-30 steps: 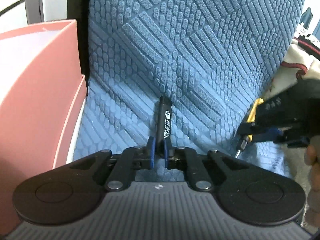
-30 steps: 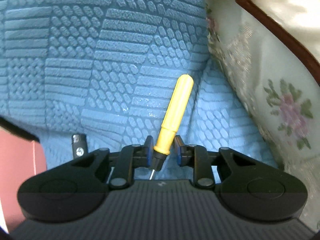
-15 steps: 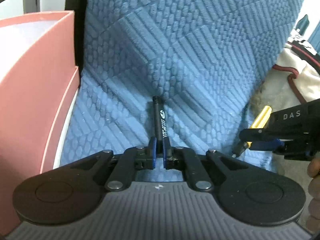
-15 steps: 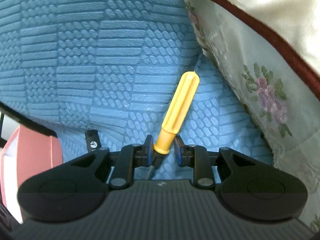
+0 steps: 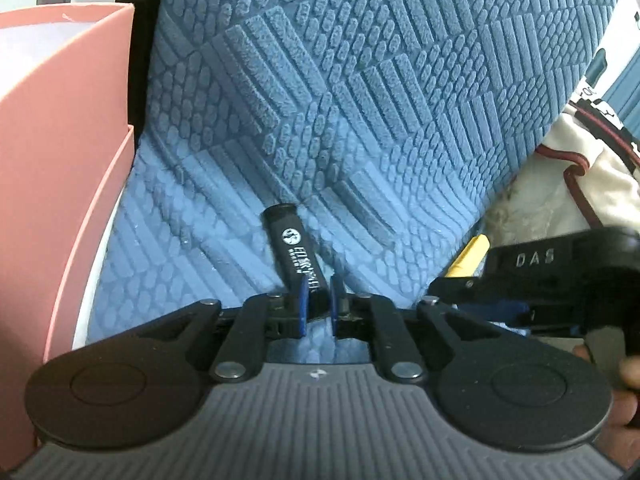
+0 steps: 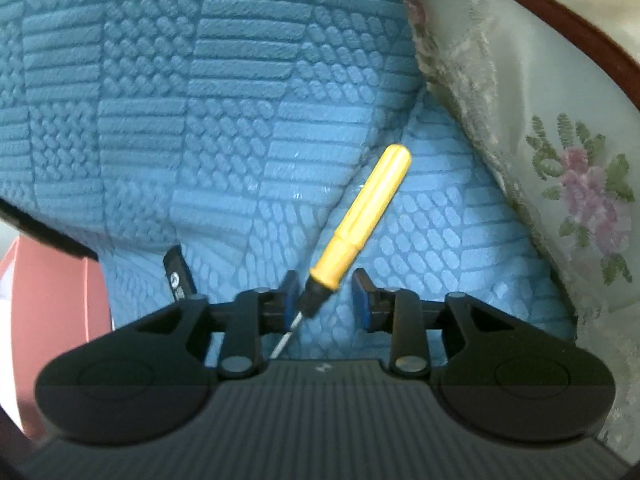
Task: Organize rigid objects
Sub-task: 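Close the right gripper on the screwdriver handle while the left gripper grasps the black lighter, then lift the lighter with the left gripper while the right gripper lifts the screwdriver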
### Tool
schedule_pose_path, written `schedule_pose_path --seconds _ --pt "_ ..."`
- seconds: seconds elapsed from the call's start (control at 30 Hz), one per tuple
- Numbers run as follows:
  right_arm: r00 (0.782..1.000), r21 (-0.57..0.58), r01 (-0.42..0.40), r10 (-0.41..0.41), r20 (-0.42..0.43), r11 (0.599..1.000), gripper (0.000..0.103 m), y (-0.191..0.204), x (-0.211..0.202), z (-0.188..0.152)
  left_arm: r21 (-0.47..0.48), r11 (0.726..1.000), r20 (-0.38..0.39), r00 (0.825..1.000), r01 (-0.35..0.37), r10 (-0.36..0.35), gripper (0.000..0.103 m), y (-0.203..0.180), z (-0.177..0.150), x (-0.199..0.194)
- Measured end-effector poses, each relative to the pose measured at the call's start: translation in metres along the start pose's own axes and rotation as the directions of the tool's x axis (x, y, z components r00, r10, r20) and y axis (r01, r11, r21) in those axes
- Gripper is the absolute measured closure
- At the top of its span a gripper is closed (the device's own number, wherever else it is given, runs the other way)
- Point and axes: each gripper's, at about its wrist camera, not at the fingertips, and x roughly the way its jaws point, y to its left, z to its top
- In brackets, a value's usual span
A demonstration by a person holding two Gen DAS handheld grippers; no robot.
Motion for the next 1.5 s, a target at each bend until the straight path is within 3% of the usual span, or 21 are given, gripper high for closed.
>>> schedule_pose_path --seconds 0.03,0.13,0.2,0.3,0.4,0.67,0.9,0.97,1.2,1.5 --pt "1.000 -0.017 0.008 -0.008 0.002 1.000 0.064 0.003 0.000 -0.002 -0.004 1.000 0.002 1.000 -0.002 0.002 0.076 -0.001 0.001 0.001" --pt "0.999 -0.062 0.038 -0.037 0.015 0.997 0.061 0.013 0.004 -0.006 -0.006 1.000 0.017 1.000 -0.014 0.014 0.065 -0.004 -0.001 -0.001" --pt "0.998 -0.114 0.058 -0.056 0.025 0.992 0.062 0.022 0.009 -0.007 0.004 1.000 0.025 0.999 -0.029 0.029 0.065 -0.007 -0.001 -0.001" --pt "0.995 -0.142 0.095 -0.089 0.046 0.985 0.077 0.029 0.015 -0.007 0.018 0.999 0.025 0.999 -0.035 0.034 0.065 -0.010 -0.002 -0.002" --pt "0.993 -0.125 0.103 -0.096 0.062 0.987 0.084 0.031 0.015 -0.006 0.016 0.998 0.041 0.998 -0.053 0.053 0.065 -0.010 -0.004 -0.003" --pt "0.997 -0.090 0.050 -0.044 0.069 0.995 0.084 0.018 -0.019 0.000 0.050 0.995 0.068 0.995 -0.081 0.078 0.065 -0.018 -0.006 0.003" --pt "0.997 -0.102 0.049 -0.042 0.068 0.994 0.085 0.008 -0.038 0.002 0.152 0.975 0.084 0.985 -0.162 0.150 0.065 -0.036 -0.009 0.020" --pt "0.998 -0.096 0.043 -0.039 0.052 0.994 0.086 0.005 -0.038 0.003 0.167 0.970 0.091 0.982 -0.178 0.165 0.070 -0.038 -0.010 0.021" --pt "0.998 -0.098 0.059 -0.055 0.042 0.993 0.086 0.008 -0.027 -0.003 0.163 0.974 0.079 0.986 -0.160 0.148 0.075 -0.033 -0.005 0.023" --pt "0.998 -0.109 0.042 -0.037 0.046 0.993 0.087 0.005 -0.041 -0.027 0.109 0.991 0.034 0.997 -0.077 0.074 0.076 -0.018 -0.011 -0.016"
